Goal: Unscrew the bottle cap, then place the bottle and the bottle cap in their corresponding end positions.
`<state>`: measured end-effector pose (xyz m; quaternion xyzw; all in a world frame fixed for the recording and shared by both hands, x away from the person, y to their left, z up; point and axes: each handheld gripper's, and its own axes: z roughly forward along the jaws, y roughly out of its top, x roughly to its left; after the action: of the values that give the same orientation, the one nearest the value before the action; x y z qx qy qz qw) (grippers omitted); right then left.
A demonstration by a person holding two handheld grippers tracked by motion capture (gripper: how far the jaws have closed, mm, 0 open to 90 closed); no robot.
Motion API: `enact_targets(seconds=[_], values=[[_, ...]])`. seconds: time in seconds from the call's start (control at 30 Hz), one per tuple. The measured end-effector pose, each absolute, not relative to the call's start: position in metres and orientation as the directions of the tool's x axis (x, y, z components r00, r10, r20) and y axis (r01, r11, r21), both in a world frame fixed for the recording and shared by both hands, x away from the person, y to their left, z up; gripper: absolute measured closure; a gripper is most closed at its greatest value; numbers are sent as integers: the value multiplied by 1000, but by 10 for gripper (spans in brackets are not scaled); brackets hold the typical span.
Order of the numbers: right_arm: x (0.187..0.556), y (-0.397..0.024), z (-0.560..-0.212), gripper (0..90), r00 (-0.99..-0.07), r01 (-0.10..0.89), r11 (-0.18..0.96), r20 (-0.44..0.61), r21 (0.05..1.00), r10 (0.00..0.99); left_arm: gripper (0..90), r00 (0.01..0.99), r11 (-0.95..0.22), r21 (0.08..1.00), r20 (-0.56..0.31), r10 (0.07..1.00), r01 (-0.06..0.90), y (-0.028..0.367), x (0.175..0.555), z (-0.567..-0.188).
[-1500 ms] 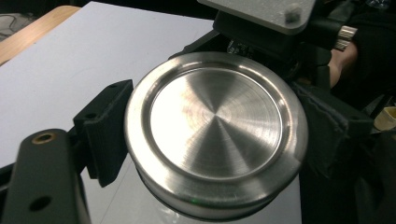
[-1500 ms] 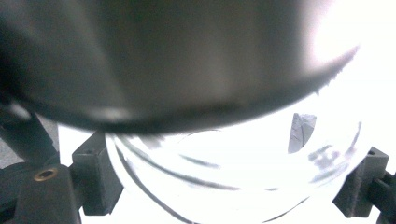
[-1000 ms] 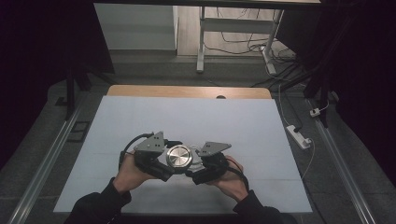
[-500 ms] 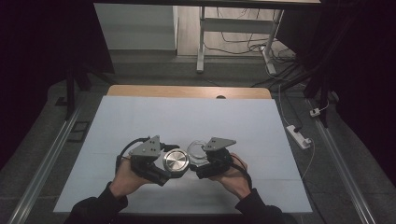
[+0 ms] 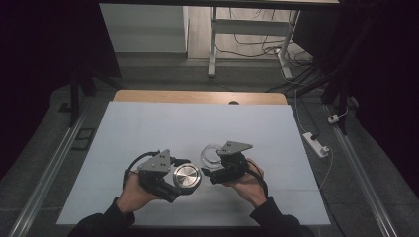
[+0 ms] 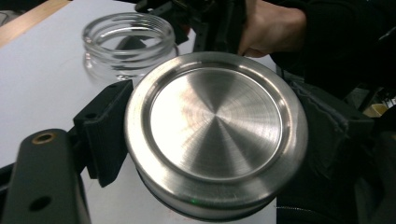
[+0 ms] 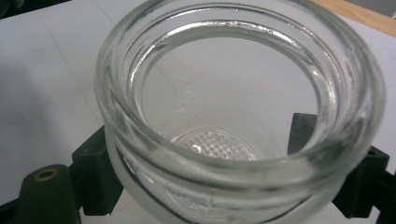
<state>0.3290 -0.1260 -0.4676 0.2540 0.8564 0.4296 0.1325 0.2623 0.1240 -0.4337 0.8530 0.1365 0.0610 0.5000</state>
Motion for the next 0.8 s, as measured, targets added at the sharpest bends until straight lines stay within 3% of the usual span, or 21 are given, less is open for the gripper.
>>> enact_targets(seconds=[0.8], values=[[353,-123,-467,151,-809,339,485,-13,806,587,195,954,-481,859,-31,297,178,107,261,-462]])
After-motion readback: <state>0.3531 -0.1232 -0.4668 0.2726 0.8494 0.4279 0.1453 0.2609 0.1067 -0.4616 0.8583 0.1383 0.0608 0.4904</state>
